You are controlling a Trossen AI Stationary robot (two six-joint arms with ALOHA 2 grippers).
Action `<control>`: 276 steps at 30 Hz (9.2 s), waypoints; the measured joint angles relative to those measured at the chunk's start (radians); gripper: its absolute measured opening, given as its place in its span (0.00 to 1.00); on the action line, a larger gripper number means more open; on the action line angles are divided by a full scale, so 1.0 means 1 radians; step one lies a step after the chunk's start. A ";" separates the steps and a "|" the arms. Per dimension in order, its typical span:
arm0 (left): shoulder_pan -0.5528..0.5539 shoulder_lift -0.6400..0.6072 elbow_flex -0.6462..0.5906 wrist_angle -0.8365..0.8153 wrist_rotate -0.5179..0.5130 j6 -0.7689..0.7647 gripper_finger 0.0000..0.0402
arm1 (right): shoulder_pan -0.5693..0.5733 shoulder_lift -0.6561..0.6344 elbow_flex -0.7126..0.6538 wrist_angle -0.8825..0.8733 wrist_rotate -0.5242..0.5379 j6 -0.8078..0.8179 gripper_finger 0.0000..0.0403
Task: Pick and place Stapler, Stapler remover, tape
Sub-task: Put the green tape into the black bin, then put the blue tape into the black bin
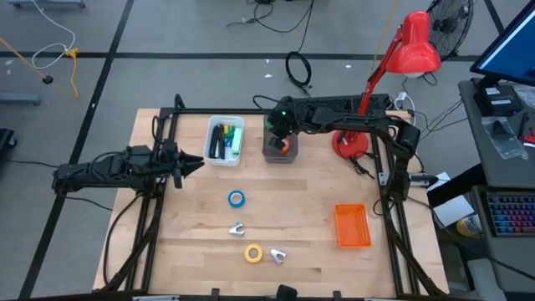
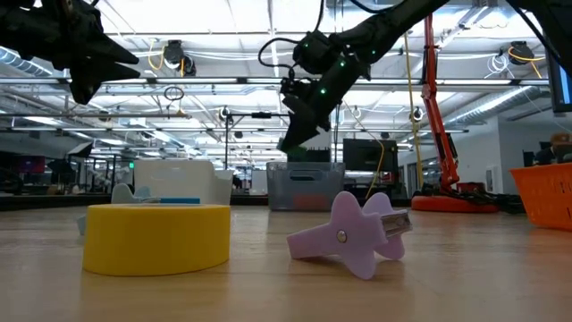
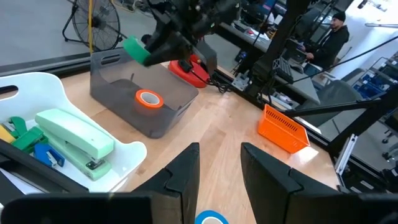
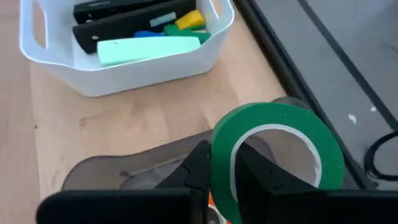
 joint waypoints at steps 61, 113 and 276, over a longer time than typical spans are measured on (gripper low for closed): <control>0.000 0.000 0.000 0.008 -0.024 -0.064 0.29 | -0.096 0.073 -0.002 -0.070 -0.094 0.050 0.37; -0.179 1.091 0.444 -0.248 0.128 -0.435 0.29 | 0.105 -1.520 -1.202 0.327 -0.125 0.433 0.32; 0.330 1.919 1.388 -0.391 0.098 0.518 0.09 | 0.099 -1.555 -1.202 0.312 0.019 0.349 0.32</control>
